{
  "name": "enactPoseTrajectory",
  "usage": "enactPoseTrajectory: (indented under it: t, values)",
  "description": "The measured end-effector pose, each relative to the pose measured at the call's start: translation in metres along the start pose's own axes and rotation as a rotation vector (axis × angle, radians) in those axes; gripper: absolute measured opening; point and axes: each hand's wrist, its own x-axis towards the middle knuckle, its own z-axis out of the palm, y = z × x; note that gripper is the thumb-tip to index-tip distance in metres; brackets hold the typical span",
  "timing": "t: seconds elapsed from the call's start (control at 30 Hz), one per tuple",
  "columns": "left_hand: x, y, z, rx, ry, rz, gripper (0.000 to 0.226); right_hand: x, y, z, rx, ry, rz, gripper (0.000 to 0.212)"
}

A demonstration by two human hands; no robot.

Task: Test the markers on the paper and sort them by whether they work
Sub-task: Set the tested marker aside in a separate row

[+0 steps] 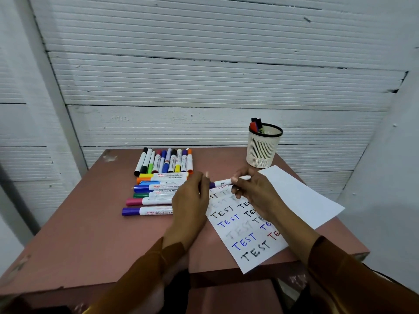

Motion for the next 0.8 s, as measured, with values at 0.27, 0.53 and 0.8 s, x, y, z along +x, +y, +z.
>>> enactPoseTrajectory:
  t: [0.27,0.53,0.8]
  values:
    - [0.012,-0.001,-0.023,-0.045,0.111,-0.176,0.047,-0.011,-0.011,0.028,-0.697,-0.165,-0.278,0.015]
    - [0.008,-0.017,-0.035,-0.106,0.112,-0.095,0.050,-0.014,-0.006,0.052,-0.718,-0.146,-0.226,0.018]
    - [0.013,-0.049,-0.066,0.099,0.128,0.030,0.046,-0.009,-0.006,0.079,-0.982,-0.180,-0.279,0.018]
